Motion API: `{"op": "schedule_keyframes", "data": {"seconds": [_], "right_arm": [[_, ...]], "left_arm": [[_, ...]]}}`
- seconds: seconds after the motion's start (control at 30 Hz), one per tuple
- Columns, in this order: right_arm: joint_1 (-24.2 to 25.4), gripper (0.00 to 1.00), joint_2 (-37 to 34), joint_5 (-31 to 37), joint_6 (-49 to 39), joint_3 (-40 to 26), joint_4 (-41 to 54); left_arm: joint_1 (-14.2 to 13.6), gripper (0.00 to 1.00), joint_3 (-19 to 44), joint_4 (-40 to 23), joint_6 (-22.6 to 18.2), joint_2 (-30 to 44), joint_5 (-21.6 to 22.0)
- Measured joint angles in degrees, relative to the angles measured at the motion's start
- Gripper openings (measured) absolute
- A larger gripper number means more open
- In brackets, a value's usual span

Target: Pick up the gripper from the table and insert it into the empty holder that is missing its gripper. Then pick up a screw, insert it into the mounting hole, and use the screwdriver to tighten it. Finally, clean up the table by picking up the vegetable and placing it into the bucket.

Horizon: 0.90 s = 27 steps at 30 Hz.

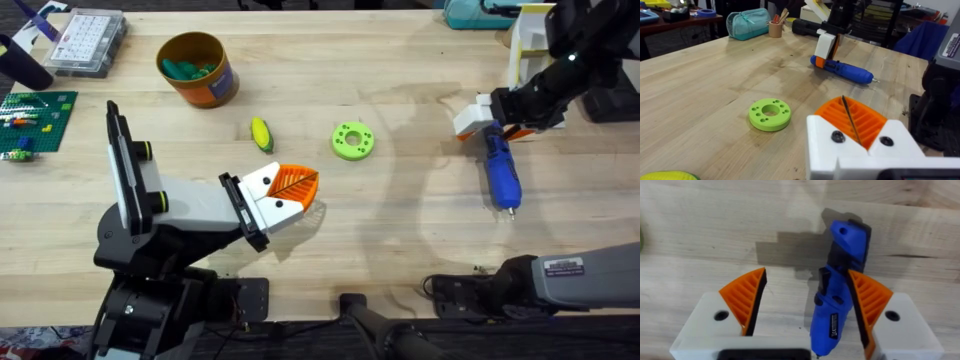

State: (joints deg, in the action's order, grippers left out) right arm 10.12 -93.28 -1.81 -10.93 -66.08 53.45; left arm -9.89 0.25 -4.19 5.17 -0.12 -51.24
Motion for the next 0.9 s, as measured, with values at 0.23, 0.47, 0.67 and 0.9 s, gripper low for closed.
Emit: {"op": "schedule_keyframes", "data": {"seconds": [0.23, 0.47, 0.67, 0.9], "right_arm": [[-0.11, 0.978, 0.10, -0.18, 0.10, -0.10, 1.08], [-0.12, 0.978, 0.23, -0.17, 0.12, -3.05, 5.96], [-0.12, 0.978, 4.52, -0.17, 1.86, -5.42, 7.48], [-0.12, 0.978, 8.19, -0.17, 6.49, -5.82, 9.46]], "left_arm": [[0.01, 0.017, 0.02, 0.02, 0.01, 0.15, 0.00], [0.00, 0.017, 0.02, 0.02, 0.00, 0.14, 0.00], [0.00, 0.017, 0.04, -0.07, 0.00, 0.14, -0.02], [0.00, 0.016, 0.04, -0.15, 0.00, 0.15, -0.10]]}}
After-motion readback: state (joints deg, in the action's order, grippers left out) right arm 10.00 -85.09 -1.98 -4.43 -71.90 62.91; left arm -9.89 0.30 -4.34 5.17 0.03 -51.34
